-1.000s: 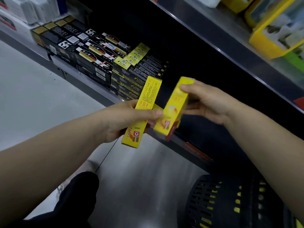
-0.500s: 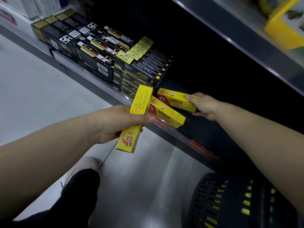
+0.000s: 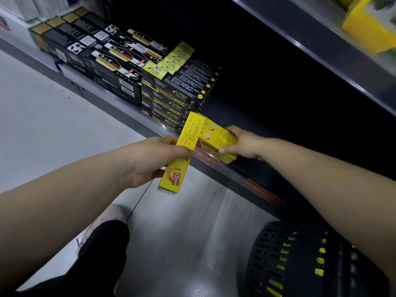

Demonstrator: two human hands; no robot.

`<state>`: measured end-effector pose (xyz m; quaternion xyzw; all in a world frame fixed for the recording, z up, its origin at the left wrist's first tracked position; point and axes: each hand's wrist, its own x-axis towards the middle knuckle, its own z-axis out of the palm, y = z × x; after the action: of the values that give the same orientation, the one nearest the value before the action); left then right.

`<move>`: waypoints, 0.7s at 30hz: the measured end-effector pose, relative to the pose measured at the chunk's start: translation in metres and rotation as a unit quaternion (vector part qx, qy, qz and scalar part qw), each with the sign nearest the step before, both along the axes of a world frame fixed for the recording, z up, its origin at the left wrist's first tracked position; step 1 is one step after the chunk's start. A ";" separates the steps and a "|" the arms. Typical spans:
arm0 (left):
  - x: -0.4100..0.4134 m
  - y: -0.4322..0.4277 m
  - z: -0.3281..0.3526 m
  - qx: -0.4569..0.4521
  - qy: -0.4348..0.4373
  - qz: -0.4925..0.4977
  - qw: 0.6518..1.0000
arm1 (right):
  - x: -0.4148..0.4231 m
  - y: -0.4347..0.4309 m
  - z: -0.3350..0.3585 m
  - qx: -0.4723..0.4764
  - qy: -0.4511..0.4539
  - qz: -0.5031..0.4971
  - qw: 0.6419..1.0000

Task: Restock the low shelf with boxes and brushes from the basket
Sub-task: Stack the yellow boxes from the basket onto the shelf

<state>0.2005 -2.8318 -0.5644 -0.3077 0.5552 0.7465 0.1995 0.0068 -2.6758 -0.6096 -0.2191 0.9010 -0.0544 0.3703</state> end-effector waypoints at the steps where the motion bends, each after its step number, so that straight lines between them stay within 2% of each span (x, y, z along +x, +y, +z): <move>1: 0.000 0.000 0.000 -0.002 0.000 -0.001 1.000 | 0.000 -0.001 0.004 0.034 0.021 0.034 0.999; 3: -0.001 -0.001 0.001 -0.008 0.001 -0.008 1.000 | 0.001 -0.006 0.021 0.064 0.078 0.109 0.989; 5: -0.001 -0.002 0.002 -0.016 0.003 -0.014 1.000 | 0.006 -0.014 0.046 -0.031 0.066 0.138 0.988; 7: -0.002 -0.002 0.004 -0.027 0.011 -0.025 0.999 | 0.019 -0.020 0.071 -0.155 0.025 0.180 0.971; 10: -0.003 0.000 0.008 -0.020 0.034 -0.021 0.999 | 0.038 -0.024 0.093 -0.211 0.013 0.259 0.943; 14: -0.008 -0.003 0.007 -0.008 0.028 0.059 0.998 | 0.028 -0.017 0.104 -0.167 0.024 0.251 0.953; 18: -0.009 -0.010 0.003 -0.031 0.009 0.125 0.992 | -0.013 0.016 0.103 -0.087 0.097 0.124 0.984; 21: -0.011 -0.008 0.001 -0.048 0.006 0.138 0.989 | -0.034 0.026 0.080 0.013 0.170 0.046 0.984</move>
<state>0.1900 -2.8394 -0.5636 -0.3866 0.5435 0.7412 0.0762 -0.0275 -2.6500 -0.5297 -0.2614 0.9405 0.0126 0.2167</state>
